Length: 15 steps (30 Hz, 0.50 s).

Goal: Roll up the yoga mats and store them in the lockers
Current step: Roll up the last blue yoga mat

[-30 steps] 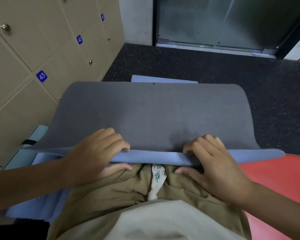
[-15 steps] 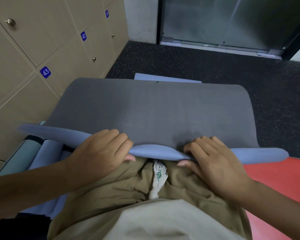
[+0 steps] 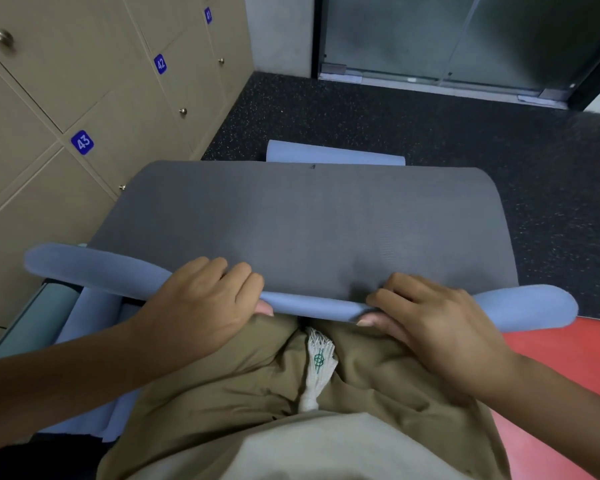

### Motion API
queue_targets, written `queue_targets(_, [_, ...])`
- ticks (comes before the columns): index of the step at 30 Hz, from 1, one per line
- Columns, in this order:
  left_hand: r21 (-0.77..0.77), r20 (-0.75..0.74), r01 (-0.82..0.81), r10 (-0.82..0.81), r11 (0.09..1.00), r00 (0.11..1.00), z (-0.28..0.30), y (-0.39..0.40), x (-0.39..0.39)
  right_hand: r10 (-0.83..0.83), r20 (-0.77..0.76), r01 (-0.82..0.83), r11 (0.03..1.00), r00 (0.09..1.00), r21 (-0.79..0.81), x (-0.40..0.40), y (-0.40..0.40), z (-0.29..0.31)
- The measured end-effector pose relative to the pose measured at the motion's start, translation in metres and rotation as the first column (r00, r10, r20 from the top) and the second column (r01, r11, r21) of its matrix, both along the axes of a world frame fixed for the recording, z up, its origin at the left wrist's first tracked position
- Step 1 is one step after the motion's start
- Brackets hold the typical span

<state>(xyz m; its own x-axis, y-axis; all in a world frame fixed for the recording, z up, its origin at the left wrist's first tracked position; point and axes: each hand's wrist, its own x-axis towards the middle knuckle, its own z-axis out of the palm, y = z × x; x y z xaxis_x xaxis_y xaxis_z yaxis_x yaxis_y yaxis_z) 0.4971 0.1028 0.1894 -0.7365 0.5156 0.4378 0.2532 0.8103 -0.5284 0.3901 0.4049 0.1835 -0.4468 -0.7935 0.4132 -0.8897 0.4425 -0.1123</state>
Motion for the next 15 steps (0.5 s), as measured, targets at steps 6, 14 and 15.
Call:
queue_targets(6, [0.262, 0.135, -0.024, -0.012, 0.965, 0.991, -0.007, -0.002, -0.005, -0.132, 0.217, 0.143, 0.989, 0.967, -0.037, -0.006, -0.004, 0.007])
queue_targets(14, [0.673, 0.522, -0.334, -0.103, 0.660, 0.846, 0.002, -0.020, -0.028, -0.188, 0.561, 0.226, 0.974, 0.806, 0.002, -0.022, -0.013, 0.015])
queue_targets(15, [0.677, 0.548, -0.368, -0.103, 0.637, 0.830, 0.002, -0.020, -0.030, -0.189, 0.559, 0.224, 0.974, 0.808, 0.006, -0.023, -0.014, 0.014])
